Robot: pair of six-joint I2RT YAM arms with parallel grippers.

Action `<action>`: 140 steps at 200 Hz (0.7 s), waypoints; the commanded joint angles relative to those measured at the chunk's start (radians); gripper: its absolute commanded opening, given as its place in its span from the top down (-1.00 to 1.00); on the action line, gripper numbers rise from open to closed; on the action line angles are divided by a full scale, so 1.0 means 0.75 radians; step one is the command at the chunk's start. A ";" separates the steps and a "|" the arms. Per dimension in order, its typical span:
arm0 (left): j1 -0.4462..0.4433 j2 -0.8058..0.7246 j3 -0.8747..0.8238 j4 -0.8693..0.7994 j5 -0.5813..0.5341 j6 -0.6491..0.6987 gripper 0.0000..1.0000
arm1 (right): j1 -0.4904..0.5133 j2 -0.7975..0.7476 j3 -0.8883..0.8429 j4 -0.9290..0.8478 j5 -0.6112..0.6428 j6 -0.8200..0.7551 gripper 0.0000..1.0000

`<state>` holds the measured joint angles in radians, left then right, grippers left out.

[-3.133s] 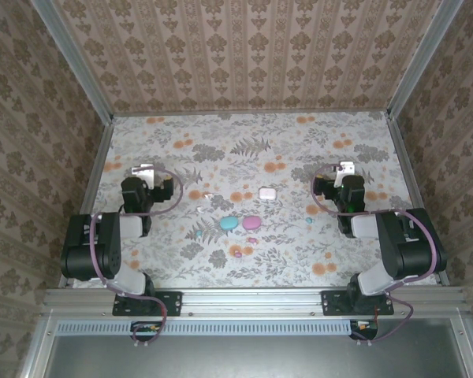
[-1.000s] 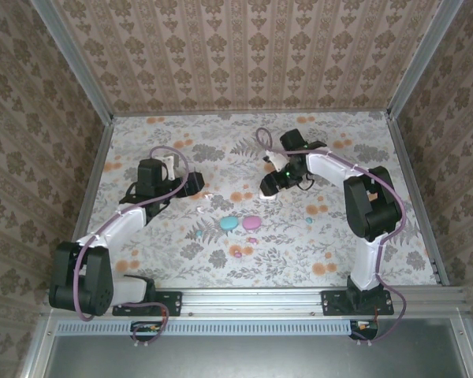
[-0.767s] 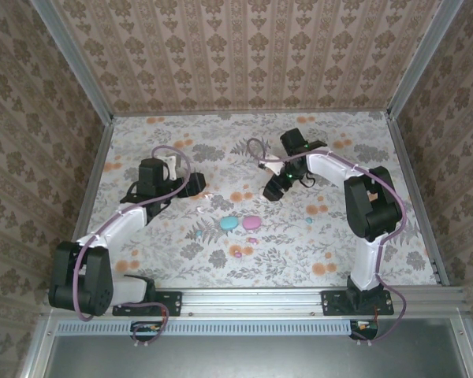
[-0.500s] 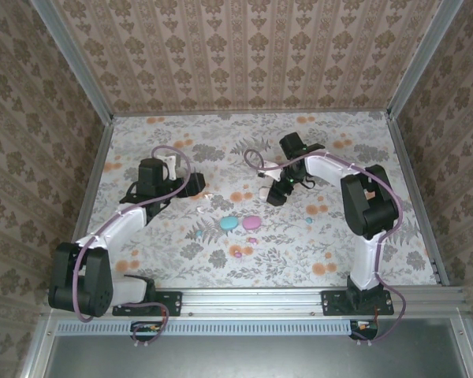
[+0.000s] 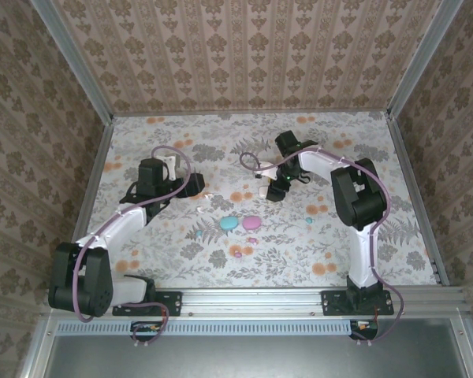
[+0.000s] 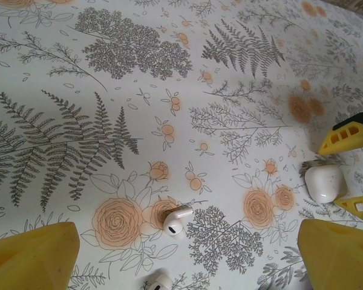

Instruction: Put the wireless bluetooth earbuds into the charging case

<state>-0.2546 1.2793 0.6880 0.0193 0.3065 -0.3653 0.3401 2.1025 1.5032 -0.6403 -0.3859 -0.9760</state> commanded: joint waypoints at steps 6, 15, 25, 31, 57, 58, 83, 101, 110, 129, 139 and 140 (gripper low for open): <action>-0.004 0.024 0.042 -0.024 -0.010 0.032 -0.89 | -0.003 0.022 0.023 -0.077 -0.032 -0.064 -0.38; -0.003 0.033 0.048 -0.026 -0.008 0.030 -0.89 | -0.001 0.028 0.015 -0.068 -0.029 -0.059 -0.35; -0.004 0.043 0.056 -0.024 0.000 0.031 -0.89 | 0.001 0.033 0.009 -0.069 -0.032 -0.060 -0.33; -0.004 0.047 0.057 -0.024 0.002 0.032 -0.89 | 0.005 0.036 0.005 -0.068 -0.034 -0.062 -0.29; -0.004 0.055 0.062 -0.022 0.007 0.028 -0.89 | 0.015 0.036 -0.015 -0.042 -0.025 -0.058 -0.21; -0.004 0.054 0.061 -0.021 0.007 0.028 -0.89 | 0.016 0.036 -0.016 -0.041 -0.024 -0.058 -0.21; -0.004 0.053 0.058 -0.018 0.012 0.022 -0.89 | 0.026 0.029 -0.027 -0.036 -0.022 -0.053 -0.16; -0.004 0.054 0.056 -0.011 0.018 0.016 -0.88 | 0.038 0.034 -0.029 -0.029 -0.009 -0.049 -0.06; -0.004 0.052 0.057 -0.009 0.021 0.014 -0.88 | 0.045 0.034 -0.029 -0.027 0.005 -0.041 -0.05; -0.006 0.049 0.057 -0.010 0.023 0.008 -0.88 | 0.050 0.032 -0.042 -0.002 0.035 -0.015 -0.01; -0.006 0.045 0.056 -0.014 0.021 0.007 -0.88 | 0.052 0.029 -0.050 0.013 0.042 0.001 0.05; -0.006 0.045 0.056 -0.015 0.021 0.007 -0.88 | 0.052 0.029 -0.051 0.016 0.046 0.006 0.06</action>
<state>-0.2550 1.3174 0.7074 0.0109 0.3107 -0.3649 0.3683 2.1086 1.4952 -0.6495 -0.3775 -0.9890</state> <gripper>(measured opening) 0.941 0.497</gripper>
